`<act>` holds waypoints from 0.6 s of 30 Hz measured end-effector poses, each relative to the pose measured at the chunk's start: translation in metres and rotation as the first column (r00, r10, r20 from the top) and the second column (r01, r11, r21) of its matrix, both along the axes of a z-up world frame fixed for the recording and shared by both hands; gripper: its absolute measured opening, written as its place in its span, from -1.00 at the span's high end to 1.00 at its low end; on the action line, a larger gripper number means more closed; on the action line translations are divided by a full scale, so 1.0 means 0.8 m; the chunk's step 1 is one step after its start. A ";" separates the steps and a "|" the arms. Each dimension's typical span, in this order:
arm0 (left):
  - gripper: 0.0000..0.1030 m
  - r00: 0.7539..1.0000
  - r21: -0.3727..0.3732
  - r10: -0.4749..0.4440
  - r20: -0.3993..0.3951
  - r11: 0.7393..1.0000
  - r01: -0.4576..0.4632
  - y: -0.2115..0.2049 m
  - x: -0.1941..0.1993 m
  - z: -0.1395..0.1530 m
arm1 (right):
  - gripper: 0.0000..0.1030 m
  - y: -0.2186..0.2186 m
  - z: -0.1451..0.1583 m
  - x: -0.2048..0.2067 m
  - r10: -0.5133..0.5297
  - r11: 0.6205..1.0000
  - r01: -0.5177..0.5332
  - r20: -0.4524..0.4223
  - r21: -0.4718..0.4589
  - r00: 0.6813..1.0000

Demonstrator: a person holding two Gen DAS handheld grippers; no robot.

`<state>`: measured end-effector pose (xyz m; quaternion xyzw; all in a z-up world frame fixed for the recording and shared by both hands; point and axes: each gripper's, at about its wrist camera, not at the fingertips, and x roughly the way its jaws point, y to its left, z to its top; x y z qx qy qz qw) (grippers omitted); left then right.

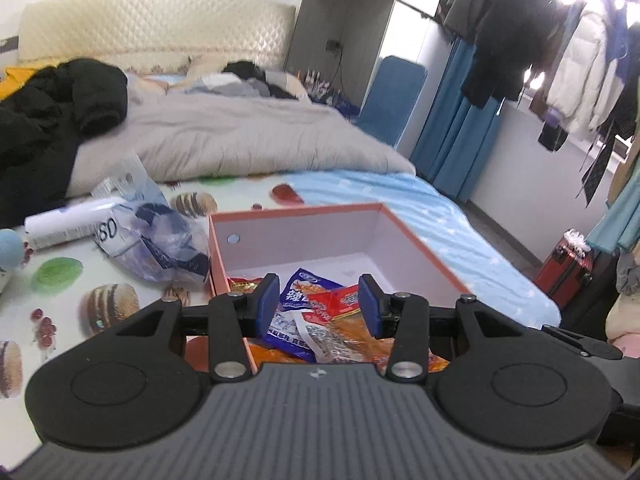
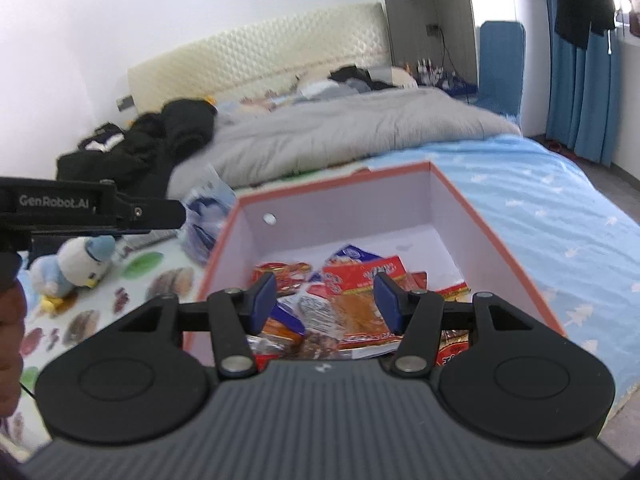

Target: Organize snacks

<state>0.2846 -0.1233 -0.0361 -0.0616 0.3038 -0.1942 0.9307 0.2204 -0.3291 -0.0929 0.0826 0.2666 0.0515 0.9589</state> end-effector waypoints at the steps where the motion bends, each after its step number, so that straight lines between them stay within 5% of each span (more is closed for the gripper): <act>1: 0.05 1.000 -0.005 0.001 0.010 1.000 -0.001 0.002 -0.012 0.007 | -0.09 0.001 0.007 -0.009 0.002 1.000 -0.002 0.013 0.000 1.000; 18: 0.05 0.997 -0.014 -0.002 0.079 1.000 0.003 0.017 -0.171 0.069 | -0.09 0.016 0.085 -0.137 -0.005 1.000 0.002 0.159 0.013 0.987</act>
